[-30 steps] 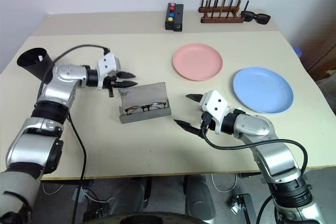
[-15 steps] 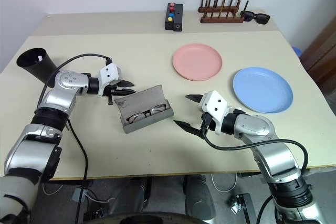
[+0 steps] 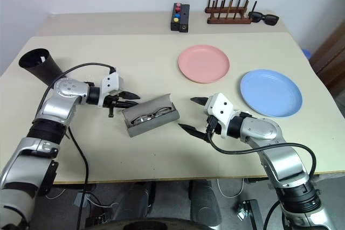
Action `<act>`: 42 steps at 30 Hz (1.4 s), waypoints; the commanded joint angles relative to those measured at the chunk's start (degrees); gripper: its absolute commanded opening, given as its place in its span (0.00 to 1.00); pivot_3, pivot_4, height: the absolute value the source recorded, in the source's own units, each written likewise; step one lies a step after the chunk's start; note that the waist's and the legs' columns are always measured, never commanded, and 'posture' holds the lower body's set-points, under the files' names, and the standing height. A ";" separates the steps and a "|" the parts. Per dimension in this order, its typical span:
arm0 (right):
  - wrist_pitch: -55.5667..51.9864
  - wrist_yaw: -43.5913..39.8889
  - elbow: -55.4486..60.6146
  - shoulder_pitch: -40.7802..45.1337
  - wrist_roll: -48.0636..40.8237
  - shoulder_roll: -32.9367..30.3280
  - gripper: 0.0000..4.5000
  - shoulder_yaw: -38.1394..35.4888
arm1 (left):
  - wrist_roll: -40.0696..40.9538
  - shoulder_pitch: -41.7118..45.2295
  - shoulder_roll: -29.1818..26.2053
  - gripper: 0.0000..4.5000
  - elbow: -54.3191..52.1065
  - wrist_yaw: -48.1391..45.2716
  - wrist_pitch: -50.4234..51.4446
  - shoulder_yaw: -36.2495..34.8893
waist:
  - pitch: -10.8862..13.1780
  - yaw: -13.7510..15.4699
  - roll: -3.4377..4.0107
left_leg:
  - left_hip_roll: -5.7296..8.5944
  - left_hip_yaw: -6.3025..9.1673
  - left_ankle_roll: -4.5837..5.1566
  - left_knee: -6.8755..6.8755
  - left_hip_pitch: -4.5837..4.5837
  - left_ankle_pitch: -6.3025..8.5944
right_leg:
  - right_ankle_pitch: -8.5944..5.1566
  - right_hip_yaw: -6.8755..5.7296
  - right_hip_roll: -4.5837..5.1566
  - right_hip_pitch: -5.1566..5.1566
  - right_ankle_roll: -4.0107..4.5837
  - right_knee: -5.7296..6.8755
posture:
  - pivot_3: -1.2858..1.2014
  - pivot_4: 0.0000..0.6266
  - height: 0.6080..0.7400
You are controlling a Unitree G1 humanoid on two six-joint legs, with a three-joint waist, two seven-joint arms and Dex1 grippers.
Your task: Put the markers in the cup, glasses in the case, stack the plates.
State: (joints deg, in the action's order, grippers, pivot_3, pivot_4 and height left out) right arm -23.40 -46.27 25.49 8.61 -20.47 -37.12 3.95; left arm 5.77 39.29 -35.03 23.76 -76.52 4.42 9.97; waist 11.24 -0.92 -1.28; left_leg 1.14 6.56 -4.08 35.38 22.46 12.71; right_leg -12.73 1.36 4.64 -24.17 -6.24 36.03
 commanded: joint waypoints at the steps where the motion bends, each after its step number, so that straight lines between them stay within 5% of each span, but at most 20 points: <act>1: 0.54 -0.13 0.92 0.98 -0.38 -0.07 1.00 -1.00 | 2.15 -2.35 -0.55 0.27 -7.80 0.19 2.27 -0.70 | 0.00 -0.12 0.00 | 0.00 0.00 0.00 -0.01 -0.01 0.00 | 0.00 0.00 0.00 0.00 0.00 0.00 | 0.52 0.24 1.00; 11: 1.03 -1.06 -0.66 2.84 -0.08 0.28 1.00 -0.15 | 0.22 -9.76 -0.69 0.27 -19.01 3.58 3.81 1.83 | -0.02 0.05 0.03 | -0.01 -0.01 0.00 -0.01 -0.04 0.00 | -0.11 0.01 0.00 0.01 0.18 0.01 | 0.52 0.24 1.00; 20: 1.25 0.63 -5.35 9.26 3.39 1.13 1.00 0.84 | 8.93 -9.41 1.66 0.27 -20.66 10.08 8.91 -6.86 | -0.01 -0.27 0.02 | -0.01 -0.01 0.00 0.00 -0.05 0.00 | -0.11 0.01 0.00 0.01 0.16 0.02 | 0.52 0.24 1.00; 30: 9.07 6.60 -31.54 25.46 19.73 3.17 1.00 7.21 | 19.49 -15.84 6.31 0.27 -30.62 22.29 15.27 -17.91 | -0.01 -0.19 0.03 | 0.00 -0.02 0.00 -0.01 -0.04 0.00 | 0.01 0.01 0.01 0.00 0.02 -0.01 | 0.52 0.24 1.00; 38: 22.54 10.68 -56.33 35.84 31.00 6.17 1.00 13.17 | 27.22 -25.22 3.86 0.27 -39.95 20.72 24.00 -16.84 | 0.00 -0.75 0.05 | 0.00 -0.04 -0.01 -0.07 -0.06 0.00 | 0.02 0.03 0.00 -0.03 0.06 0.00 | 0.52 0.24 1.00; 42: 26.45 12.42 -62.08 38.12 33.53 7.46 0.58 13.58 | 28.72 -27.87 3.80 0.26 -42.52 20.88 24.33 -16.48 | 0.00 -1.17 0.05 | 0.00 -0.04 -0.01 -0.07 -0.06 -0.01 | 0.02 0.03 0.00 -0.01 0.06 -0.01 | 0.52 0.24 1.00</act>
State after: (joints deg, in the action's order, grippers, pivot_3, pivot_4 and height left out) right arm 1.07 -34.79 -35.81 45.27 12.26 -29.88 17.81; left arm 33.16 11.70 -30.90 -16.34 -55.73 28.56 -6.00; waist 11.23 -2.10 -1.23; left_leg 1.14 6.52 -4.09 35.30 22.40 12.70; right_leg -12.72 1.40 4.64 -24.18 -6.18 36.01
